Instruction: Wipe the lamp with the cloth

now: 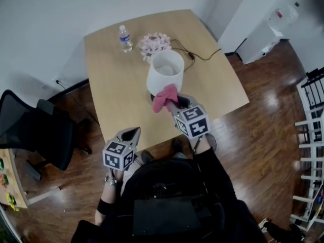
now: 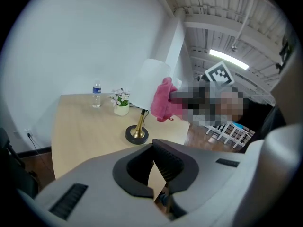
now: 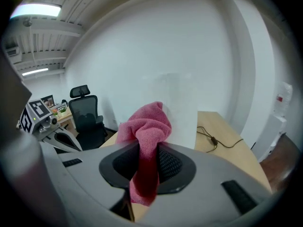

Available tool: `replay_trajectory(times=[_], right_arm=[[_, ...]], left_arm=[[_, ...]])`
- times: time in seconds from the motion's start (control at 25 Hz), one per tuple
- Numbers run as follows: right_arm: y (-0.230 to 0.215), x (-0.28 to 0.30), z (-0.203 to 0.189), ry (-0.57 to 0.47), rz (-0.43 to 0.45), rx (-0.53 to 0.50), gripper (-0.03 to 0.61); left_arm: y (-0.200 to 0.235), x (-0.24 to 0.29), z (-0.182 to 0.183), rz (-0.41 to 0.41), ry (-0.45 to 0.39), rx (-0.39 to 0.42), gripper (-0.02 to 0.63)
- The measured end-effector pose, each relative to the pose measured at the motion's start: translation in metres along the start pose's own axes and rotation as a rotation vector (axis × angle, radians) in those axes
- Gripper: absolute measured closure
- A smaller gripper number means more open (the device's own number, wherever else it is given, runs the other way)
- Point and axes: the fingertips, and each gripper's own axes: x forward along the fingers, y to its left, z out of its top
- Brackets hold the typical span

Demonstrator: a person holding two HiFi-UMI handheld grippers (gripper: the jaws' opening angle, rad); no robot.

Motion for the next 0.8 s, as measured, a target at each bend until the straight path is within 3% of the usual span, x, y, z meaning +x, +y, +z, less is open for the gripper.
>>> replay_trajectory(times=[0.36,0.64,0.8], right_arm=[[0.001,0.024,-0.035,0.072,-0.05,0.045,0.5],[0.023,0.033,-0.077,0.169,-0.003,0.09,0.5],[0.038,0.007,-0.035,0.068,0.0,0.068,0.5]], left_arm=[[0.003,-0.017,-0.011,-0.034,0.012,0.026,0.612],[0.002,-0.025,-0.021,-0.042,0.018,0.026,0.612],[0.005,-0.025,-0.02,-0.047,0.026,0.033,0.612]])
